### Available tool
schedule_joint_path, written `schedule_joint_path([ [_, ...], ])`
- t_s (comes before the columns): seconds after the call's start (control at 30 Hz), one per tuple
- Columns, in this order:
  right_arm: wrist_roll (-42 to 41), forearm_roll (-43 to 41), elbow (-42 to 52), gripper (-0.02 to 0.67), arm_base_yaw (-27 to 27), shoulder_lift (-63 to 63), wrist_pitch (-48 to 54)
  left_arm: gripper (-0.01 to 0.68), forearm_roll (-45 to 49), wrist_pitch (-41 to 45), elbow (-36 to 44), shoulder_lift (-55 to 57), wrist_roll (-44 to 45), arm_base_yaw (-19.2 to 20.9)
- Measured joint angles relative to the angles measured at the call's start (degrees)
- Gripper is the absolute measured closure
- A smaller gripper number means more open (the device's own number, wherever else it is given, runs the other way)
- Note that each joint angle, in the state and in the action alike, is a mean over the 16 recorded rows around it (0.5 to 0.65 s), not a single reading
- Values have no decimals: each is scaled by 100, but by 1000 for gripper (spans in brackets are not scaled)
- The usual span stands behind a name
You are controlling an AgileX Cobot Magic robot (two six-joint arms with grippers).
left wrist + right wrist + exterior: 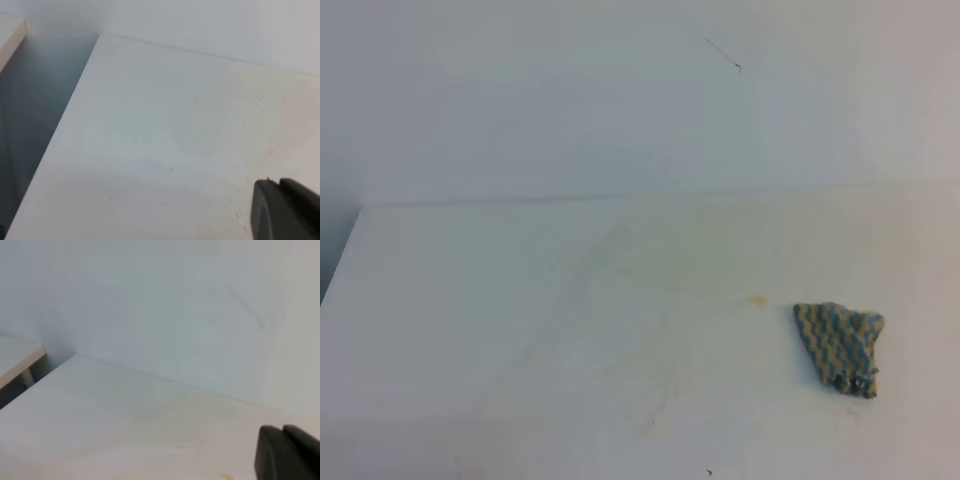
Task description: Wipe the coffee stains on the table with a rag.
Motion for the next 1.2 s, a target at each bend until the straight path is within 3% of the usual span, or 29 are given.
schedule_joint_path([
  [0.43, -64, -97, 535, 649, -493, -1475, -163, 674, 0, 0, 0, 28, 0, -1],
  [0.83, -244, -480, 2848, 649, -1612, -3559, -1551, 674, 0, 0, 0, 66, 0, -2],
  [1.2, -234, -619, 4383, 649, -1836, -3976, -1829, 674, 0, 0, 0, 38, 0, -1],
])
